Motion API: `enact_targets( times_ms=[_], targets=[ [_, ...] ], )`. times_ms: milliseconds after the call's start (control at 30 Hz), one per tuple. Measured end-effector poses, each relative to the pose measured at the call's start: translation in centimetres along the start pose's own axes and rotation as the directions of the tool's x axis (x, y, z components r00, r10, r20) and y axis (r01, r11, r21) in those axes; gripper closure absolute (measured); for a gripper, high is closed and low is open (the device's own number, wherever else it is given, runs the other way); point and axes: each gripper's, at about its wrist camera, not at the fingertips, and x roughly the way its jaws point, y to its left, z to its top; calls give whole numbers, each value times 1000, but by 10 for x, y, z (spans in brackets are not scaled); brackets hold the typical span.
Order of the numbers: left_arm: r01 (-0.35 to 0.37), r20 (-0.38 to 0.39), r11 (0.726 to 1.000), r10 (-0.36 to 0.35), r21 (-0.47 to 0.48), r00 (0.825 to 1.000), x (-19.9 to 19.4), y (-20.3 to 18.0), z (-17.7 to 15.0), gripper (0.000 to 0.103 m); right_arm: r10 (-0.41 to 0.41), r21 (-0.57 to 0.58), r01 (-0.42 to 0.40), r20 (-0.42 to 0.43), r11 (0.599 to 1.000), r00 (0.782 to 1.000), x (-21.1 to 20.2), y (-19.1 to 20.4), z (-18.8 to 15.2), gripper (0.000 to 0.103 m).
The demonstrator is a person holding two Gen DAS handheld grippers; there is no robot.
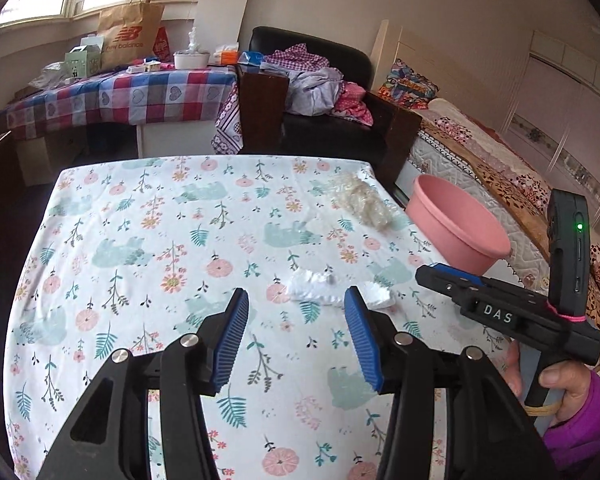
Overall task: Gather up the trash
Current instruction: 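Move both grippers back toward the white foam strip and clear bag, then grasp the white foam strip with the left gripper while the right grasps the clear plastic bag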
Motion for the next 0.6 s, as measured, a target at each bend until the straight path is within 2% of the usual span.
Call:
enact_targets(
  times_ms=[67, 267, 367, 533, 600],
  targets=[
    [1, -16, 1000, -1, -15, 1000, 4, 7, -3, 54, 0, 3, 0, -14, 1000, 1000, 4, 1, -2, 71],
    [68, -77, 996, -72, -49, 994, 20, 2, -3, 54, 26, -13, -26, -47, 1000, 999, 13, 2, -4, 71],
    [67, -85, 997, -70, -39, 994, 27, -5, 0, 54, 72, -53, -78, -101, 996, 992, 22, 13, -6, 71],
    [38, -77, 997, -43, -62, 996, 25, 2, 7, 54, 224, -107, -253, -223, 962, 949, 41, 46, -11, 71],
    [16, -82, 997, -22, -77, 996, 25, 9, 8, 54, 298, -128, -338, -257, 932, 919, 45, 61, -13, 71]
  ],
)
